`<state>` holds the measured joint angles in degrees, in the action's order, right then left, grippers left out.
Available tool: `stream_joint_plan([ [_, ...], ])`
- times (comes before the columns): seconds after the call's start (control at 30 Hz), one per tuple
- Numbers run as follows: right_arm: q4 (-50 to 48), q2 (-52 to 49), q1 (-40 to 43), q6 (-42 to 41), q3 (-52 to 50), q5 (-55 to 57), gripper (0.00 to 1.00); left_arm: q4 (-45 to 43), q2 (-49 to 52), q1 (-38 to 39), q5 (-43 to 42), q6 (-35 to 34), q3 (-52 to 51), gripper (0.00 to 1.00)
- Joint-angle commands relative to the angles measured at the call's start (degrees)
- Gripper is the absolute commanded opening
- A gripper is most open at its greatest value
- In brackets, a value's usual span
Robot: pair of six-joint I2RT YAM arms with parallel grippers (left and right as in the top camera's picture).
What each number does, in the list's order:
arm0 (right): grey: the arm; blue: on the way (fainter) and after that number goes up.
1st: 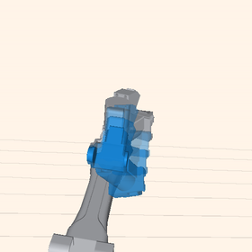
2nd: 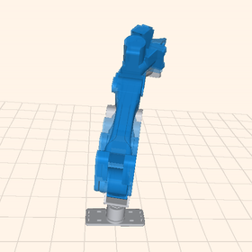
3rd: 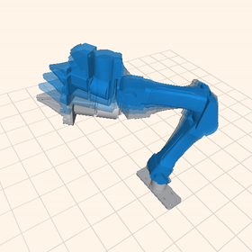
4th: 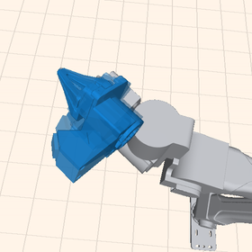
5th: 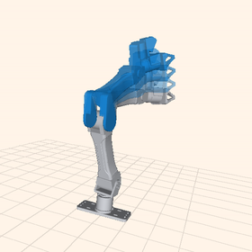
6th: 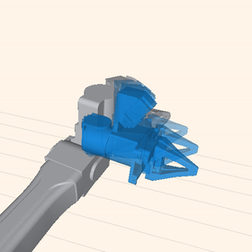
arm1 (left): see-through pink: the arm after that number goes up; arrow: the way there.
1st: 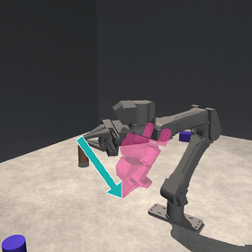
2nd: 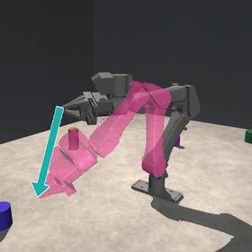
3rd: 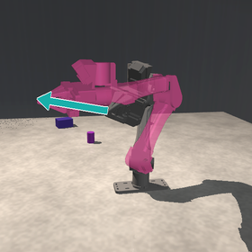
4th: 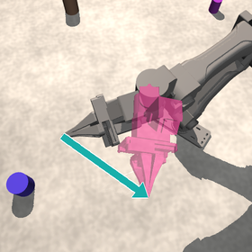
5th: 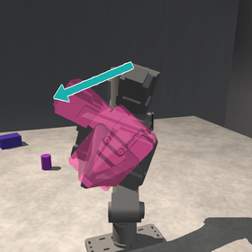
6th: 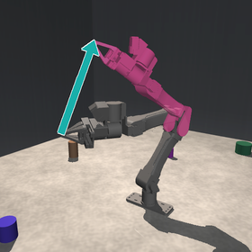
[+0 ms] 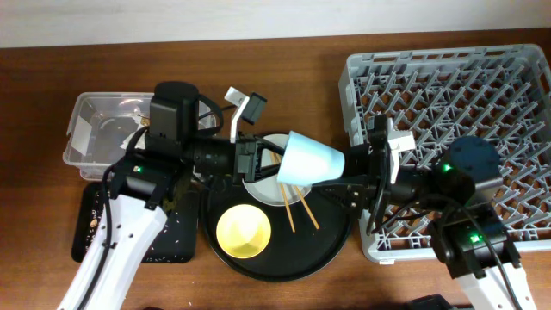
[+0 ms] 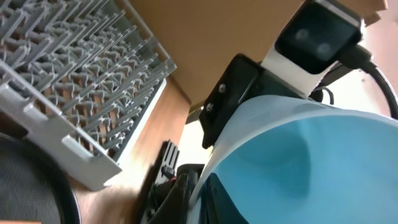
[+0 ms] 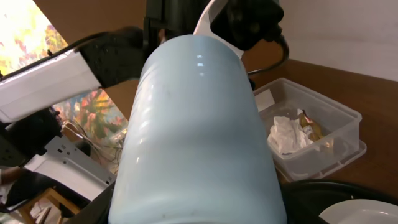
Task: Sort waste into correct bins and load items into the dishwasher rack
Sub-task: 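Grasp the blue cup with the right gripper and release the left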
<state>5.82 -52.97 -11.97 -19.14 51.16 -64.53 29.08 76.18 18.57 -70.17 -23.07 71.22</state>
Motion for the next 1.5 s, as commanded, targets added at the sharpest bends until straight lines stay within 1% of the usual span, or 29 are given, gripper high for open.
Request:
stream_joint_plan([
  [0.0,-0.26,0.00,-0.28,0.90,1.14,0.76,0.50,1.84,0.20,0.11,5.33,3.45,-0.48,0.04],
  [0.03,0.68,-0.68,-0.28,0.92,1.14,0.79,0.50,1.84,0.20,0.11,5.33,3.48,-0.48,0.03],
  [0.07,1.03,-1.64,-0.28,0.92,1.14,0.76,0.50,1.84,0.20,0.11,5.33,3.48,-0.48,0.00],
  [0.13,0.81,-3.17,-0.28,0.90,1.14,0.76,0.51,1.81,0.20,0.11,5.33,3.48,-0.48,0.00],
  [0.2,0.92,-4.17,-0.31,0.87,1.14,0.48,0.66,1.44,0.20,0.11,5.33,3.45,-0.48,0.00],
  [0.23,0.92,-4.48,-0.31,0.87,1.14,-0.22,0.69,1.31,0.20,0.09,5.33,3.48,-0.48,0.00],
  [0.5,-3.17,-4.52,-0.28,0.90,1.16,-0.55,0.70,1.40,0.20,0.00,5.31,3.45,-0.48,0.00],
  [0.53,-4.79,-4.52,-0.28,0.90,1.16,-0.55,0.73,1.40,0.20,0.00,5.29,3.45,-0.48,0.00],
  [0.57,-5.62,-4.52,-0.28,0.90,1.16,-0.55,0.75,1.40,0.20,0.00,5.05,3.45,-0.48,0.00],
  [0.7,-3.30,-5.16,-0.28,0.90,1.16,-1.03,0.75,1.31,0.20,-0.02,3.30,3.45,-0.48,0.00],
  [0.83,-3.19,-5.64,-0.28,0.90,1.16,-0.98,0.75,0.04,0.20,-4.28,-6.73,3.37,-0.46,0.00],
  [0.93,-3.93,-5.64,-0.28,0.90,1.16,-0.98,0.75,0.35,0.20,-6.10,-7.91,3.23,-0.48,0.00],
  [0.97,-3.93,-5.64,-0.31,0.90,1.16,-0.98,0.76,0.33,0.20,-5.99,-8.09,3.23,-0.48,0.00],
  [1.0,-3.93,-5.64,-0.31,0.90,1.16,-0.98,0.83,0.33,0.20,-5.92,-8.11,3.23,-0.48,0.00],
  [1.07,-3.96,-5.64,-0.31,0.90,1.16,-1.01,0.88,0.35,0.20,-5.92,-8.13,3.21,-0.48,0.00],
  [1.17,-3.98,-5.64,-0.31,0.87,1.16,-3.08,0.88,0.55,0.20,-4.81,-8.09,3.23,-0.48,0.00],
  [1.3,-4.63,-5.64,-0.35,0.87,1.16,-4.26,0.79,0.55,0.20,-2.38,-8.02,3.23,-0.48,0.00],
  [1.37,-4.63,-5.64,-0.39,0.90,1.16,-5.46,0.79,0.55,0.20,-2.05,-7.19,3.23,-0.48,0.00],
  [1.43,-4.66,-5.64,-0.39,0.90,1.16,-5.73,0.70,0.55,0.20,-2.05,-6.34,3.23,-0.48,0.00],
  [1.47,-4.85,-5.64,-0.39,0.92,1.16,-5.70,0.70,0.55,0.20,-2.05,-6.34,3.23,-0.48,0.00],
])
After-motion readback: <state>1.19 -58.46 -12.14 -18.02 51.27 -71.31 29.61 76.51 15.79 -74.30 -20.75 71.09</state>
